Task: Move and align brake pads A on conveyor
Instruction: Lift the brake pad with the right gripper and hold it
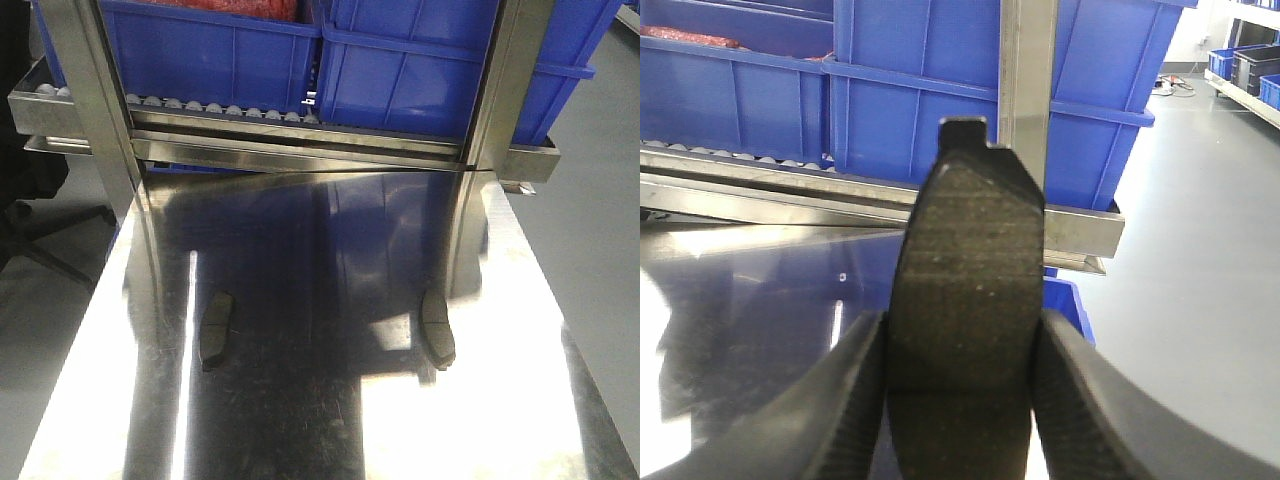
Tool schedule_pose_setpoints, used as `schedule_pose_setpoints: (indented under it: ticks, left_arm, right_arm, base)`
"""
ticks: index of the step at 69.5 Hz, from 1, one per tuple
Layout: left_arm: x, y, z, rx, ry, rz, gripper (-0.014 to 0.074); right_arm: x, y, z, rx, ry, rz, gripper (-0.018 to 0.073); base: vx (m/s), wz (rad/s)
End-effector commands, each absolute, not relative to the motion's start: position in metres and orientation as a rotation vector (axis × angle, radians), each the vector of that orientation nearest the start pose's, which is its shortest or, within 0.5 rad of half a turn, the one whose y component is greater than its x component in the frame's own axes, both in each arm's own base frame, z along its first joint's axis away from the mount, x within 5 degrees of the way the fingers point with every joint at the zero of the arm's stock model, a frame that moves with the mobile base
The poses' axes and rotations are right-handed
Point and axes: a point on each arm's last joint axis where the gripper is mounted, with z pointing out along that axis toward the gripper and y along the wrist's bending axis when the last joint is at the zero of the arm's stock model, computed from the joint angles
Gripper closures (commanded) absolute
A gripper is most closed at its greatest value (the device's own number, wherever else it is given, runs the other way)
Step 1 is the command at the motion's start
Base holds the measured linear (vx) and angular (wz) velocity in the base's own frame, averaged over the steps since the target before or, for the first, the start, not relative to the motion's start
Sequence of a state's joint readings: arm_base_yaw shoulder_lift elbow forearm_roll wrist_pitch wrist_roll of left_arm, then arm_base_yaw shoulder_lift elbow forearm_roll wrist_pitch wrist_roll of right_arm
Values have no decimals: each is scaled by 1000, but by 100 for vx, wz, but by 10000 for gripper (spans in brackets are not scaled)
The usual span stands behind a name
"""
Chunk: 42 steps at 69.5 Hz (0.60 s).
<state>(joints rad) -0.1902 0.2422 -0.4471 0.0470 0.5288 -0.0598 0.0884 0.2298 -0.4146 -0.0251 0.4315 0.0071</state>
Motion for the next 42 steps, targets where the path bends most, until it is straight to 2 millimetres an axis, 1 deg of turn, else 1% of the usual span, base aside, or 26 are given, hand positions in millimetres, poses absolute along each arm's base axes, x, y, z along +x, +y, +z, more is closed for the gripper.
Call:
schedule_pose_setpoints:
  ticks: [1,42]
  left_arm:
    - [58,-10,316,131,1695,-147,602]
    - [58,-10,316,131,1695,-147,602]
  right_arm:
    - [59,4,316,-83,1611,35,569]
    - [59,4,316,-83,1611,35,569]
  base:
    - [0,0]
    - [0,0]
